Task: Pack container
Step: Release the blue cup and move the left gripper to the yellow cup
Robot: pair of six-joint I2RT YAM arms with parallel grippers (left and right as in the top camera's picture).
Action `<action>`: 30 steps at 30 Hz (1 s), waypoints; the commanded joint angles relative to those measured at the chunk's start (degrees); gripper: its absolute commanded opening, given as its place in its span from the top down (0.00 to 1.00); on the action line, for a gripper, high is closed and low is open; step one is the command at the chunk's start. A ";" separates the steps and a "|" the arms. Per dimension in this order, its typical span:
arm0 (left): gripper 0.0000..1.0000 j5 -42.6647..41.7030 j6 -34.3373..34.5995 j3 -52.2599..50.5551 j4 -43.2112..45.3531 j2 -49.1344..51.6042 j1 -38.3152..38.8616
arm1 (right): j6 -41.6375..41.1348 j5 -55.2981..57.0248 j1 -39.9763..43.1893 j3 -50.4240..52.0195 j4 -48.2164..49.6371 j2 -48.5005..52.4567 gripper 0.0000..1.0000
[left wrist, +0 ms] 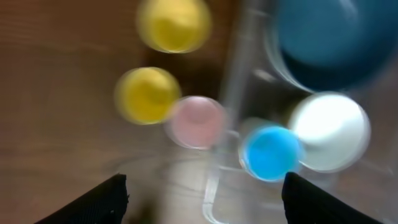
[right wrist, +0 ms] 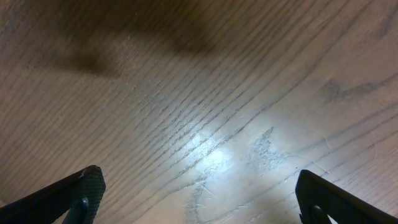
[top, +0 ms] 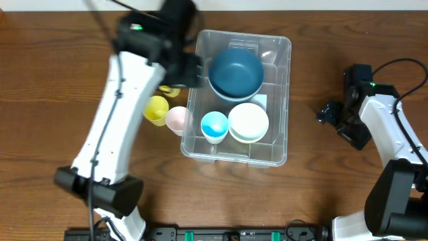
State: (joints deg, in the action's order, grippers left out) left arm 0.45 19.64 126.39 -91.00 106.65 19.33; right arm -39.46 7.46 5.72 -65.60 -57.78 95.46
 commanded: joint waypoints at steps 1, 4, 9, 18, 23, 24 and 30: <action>0.20 5.18 4.42 -0.42 -2.54 0.09 -7.17 | -0.76 0.44 0.24 -0.09 -0.04 0.11 0.01; 0.20 5.16 5.88 -4.07 -2.60 0.09 -12.22 | -0.76 0.46 0.24 -0.11 -0.04 0.11 0.01; 0.20 4.90 7.43 -12.50 1.25 0.09 -18.14 | -0.76 0.46 0.24 -0.11 -0.04 0.11 0.01; 0.20 -1.38 2.89 -26.60 13.20 0.09 -20.22 | -0.76 0.46 0.24 -0.11 -0.04 0.11 0.01; 0.20 -1.51 2.86 -31.23 17.16 0.09 -20.24 | -0.76 0.46 0.24 -0.11 -0.04 0.11 0.01; 0.20 -1.51 2.89 -32.09 17.79 0.09 -20.24 | -0.76 0.46 0.24 -0.11 -0.04 0.11 0.01; 0.20 -1.51 2.86 -38.84 22.64 0.09 -20.22 | -0.76 0.46 0.24 -0.11 -0.04 0.11 0.01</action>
State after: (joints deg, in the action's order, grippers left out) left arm -1.13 23.46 90.48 -69.54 106.41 -0.86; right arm -39.46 7.46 5.72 -65.60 -57.78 95.46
